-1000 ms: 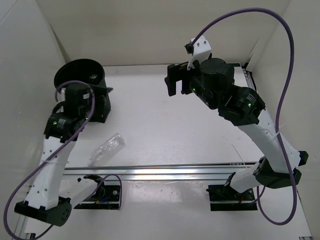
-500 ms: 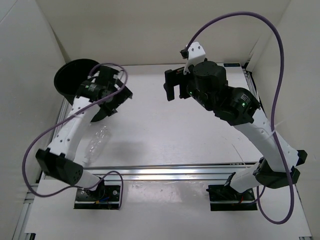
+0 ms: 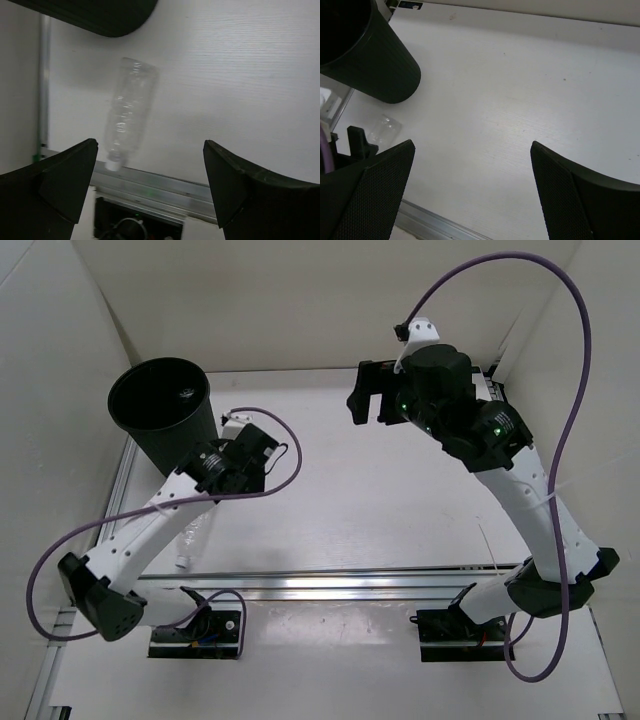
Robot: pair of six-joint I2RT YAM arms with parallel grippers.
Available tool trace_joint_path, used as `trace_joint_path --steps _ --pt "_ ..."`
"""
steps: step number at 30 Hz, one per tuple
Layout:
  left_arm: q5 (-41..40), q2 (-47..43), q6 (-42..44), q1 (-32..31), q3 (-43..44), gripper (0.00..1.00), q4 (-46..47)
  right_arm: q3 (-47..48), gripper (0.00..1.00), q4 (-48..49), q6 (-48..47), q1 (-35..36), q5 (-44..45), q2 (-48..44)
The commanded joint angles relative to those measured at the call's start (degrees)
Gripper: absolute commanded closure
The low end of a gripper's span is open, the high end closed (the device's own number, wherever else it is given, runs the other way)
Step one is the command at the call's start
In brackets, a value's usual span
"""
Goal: Put the plastic bottles in the bin
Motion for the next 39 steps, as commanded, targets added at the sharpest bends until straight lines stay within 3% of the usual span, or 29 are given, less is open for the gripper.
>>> trace_joint_path --steps 1,4,7,11,23,39 --pt "-13.09 -3.46 8.91 -1.60 -3.75 0.03 -0.41 0.28 0.00 0.76 2.83 -1.80 -5.84 -1.75" --pt "-16.10 -4.85 14.44 0.67 -9.11 0.01 0.89 0.29 0.00 0.76 3.36 -2.59 -7.69 -1.22" --pt "-10.75 -6.17 21.04 6.03 -14.91 0.01 9.23 0.81 0.00 0.23 3.36 -2.59 -9.36 -1.22" --pt "-0.38 -6.71 22.03 14.72 -20.36 0.01 18.38 1.52 0.00 -1.52 3.36 -2.59 -9.36 -1.22" --pt "10.44 -4.08 20.73 17.99 -31.61 0.01 30.26 4.41 0.00 -5.31 1.69 -2.59 -7.60 -2.28" --pt "-2.47 4.44 17.73 20.98 -34.52 0.01 33.78 10.56 0.00 -8.81 0.02 -2.59 -7.69 0.53"
